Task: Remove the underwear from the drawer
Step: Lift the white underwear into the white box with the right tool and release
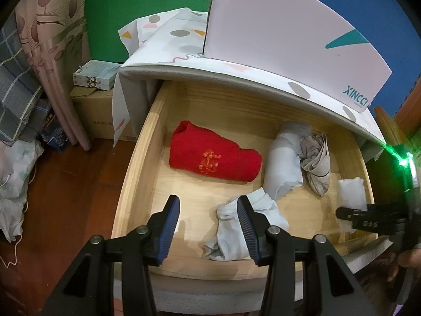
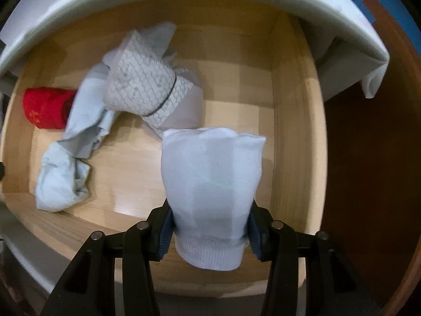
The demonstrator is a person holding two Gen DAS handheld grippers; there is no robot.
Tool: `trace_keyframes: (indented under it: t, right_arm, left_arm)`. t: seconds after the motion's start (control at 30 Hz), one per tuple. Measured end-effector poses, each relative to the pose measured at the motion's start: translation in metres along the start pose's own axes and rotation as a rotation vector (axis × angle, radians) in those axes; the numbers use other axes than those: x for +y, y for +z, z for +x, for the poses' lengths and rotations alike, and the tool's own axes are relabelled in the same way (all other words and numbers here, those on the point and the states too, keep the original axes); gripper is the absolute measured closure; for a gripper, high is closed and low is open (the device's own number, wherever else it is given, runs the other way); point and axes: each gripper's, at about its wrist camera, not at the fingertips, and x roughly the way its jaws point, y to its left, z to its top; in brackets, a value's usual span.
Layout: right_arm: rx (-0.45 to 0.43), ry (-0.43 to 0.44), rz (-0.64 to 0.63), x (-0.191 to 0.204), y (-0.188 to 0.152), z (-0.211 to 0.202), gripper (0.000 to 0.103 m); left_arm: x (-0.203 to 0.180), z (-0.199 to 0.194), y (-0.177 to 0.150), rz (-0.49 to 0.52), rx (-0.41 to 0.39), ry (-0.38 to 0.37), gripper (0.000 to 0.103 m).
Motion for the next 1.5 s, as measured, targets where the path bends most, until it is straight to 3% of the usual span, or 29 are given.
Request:
trace_keyframes:
  t: [0.4,0.83,1.03,1.37,1.5]
  right_arm:
    - [-0.122,0.039,-0.005,-0.004,0.001,-0.066,0.059]
    - [-0.285,0.028,-0.036,-0.016,0.017,-0.17,0.059]
    - [-0.362,0.031,-0.038,-0.02,0.046,-0.214,0.059]
    - [-0.436,-0.005,-0.039,-0.01,0.113,-0.24,0.059]
    - [-0.423,-0.02,-0.024,-0.007,0.145,-0.233,0.059]
  left_arm:
    - [-0.001,0.001,-0.001,0.006,-0.002,0.014,0.057]
    - [-0.002,-0.001,-0.001,0.015,-0.014,0.036,0.057]
    - [-0.002,-0.003,-0.002,0.02,-0.021,0.04,0.057]
    - [-0.001,-0.006,-0.002,0.018,-0.04,0.048,0.057]
    - [0.0,-0.006,-0.002,0.012,-0.041,0.043,0.057]
